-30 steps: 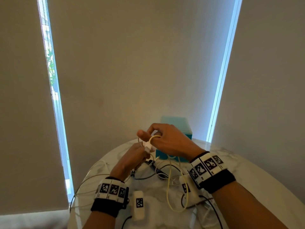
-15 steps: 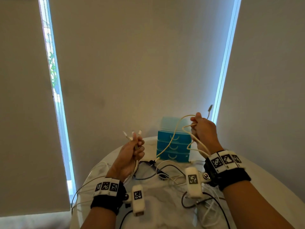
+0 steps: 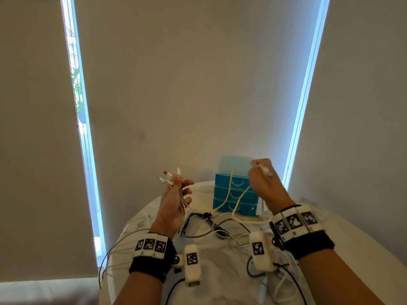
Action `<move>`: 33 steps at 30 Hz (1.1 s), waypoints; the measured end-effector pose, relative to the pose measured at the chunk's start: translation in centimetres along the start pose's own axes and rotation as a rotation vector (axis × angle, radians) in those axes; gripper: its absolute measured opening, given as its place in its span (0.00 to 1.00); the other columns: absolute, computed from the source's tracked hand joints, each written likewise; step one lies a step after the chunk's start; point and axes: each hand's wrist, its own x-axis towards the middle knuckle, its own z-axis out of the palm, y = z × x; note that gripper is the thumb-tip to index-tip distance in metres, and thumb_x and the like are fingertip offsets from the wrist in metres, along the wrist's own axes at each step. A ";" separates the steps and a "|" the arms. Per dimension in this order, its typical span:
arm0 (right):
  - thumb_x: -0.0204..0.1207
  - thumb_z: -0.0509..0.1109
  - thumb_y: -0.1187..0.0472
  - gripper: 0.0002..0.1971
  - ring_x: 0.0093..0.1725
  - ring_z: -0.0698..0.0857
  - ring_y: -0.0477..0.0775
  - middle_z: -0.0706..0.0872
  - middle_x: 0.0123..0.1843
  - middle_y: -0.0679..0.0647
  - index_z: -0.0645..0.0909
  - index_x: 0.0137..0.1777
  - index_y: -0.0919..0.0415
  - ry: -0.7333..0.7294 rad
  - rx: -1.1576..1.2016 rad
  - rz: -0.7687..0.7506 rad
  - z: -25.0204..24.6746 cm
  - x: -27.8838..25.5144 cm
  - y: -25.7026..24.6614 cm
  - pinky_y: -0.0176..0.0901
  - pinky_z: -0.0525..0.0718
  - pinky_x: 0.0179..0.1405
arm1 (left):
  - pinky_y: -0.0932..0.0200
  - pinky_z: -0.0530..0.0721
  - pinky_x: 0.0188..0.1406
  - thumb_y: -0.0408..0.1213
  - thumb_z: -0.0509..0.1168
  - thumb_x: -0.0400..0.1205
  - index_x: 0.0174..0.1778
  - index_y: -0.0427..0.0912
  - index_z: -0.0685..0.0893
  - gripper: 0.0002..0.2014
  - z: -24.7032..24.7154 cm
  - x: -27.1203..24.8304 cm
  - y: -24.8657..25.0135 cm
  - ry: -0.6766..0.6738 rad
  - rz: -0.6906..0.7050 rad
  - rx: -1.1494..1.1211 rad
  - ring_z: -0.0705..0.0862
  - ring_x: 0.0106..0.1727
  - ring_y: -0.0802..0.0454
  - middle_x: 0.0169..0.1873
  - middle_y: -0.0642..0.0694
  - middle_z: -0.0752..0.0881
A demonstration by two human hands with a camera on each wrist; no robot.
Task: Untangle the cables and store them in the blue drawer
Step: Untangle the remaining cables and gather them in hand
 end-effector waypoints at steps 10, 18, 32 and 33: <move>0.74 0.75 0.25 0.25 0.61 0.91 0.54 0.94 0.60 0.49 0.93 0.63 0.39 -0.654 -0.655 -0.229 8.4 -4.7 0.6 0.51 0.89 0.65 | 0.63 0.78 0.25 0.52 0.60 0.94 0.49 0.45 0.83 0.16 0.3 -0.3 0.0 -0.161 -0.055 0.003 0.74 0.32 0.55 0.42 0.46 0.86; 0.83 0.76 0.51 0.12 0.52 0.89 0.47 0.94 0.52 0.46 0.94 0.61 0.53 -0.741 -0.552 -0.217 7.1 -3.8 0.7 0.39 0.84 0.53 | 0.63 0.77 0.31 0.54 0.62 0.90 0.50 0.43 0.81 0.16 0.2 -0.2 0.2 -0.142 -0.001 0.034 0.77 0.37 0.57 0.42 0.47 0.86; 0.88 0.54 0.71 0.09 0.21 0.70 0.46 0.74 0.35 0.51 0.72 0.58 0.58 0.638 1.103 0.010 -3.3 2.0 -3.1 0.39 0.66 0.20 | 0.61 0.57 0.16 0.73 0.61 0.86 0.28 0.55 0.66 0.30 0.9 -3.5 3.8 0.148 0.197 0.067 0.57 0.22 0.56 0.24 0.53 0.62; 0.89 0.53 0.70 0.09 0.22 0.70 0.45 0.73 0.37 0.51 0.71 0.59 0.57 0.663 1.128 0.006 -2.9 2.5 -3.3 0.39 0.66 0.20 | 0.61 0.56 0.17 0.74 0.61 0.85 0.28 0.55 0.66 0.30 1.3 -3.7 4.2 0.149 0.226 0.054 0.57 0.23 0.55 0.24 0.53 0.62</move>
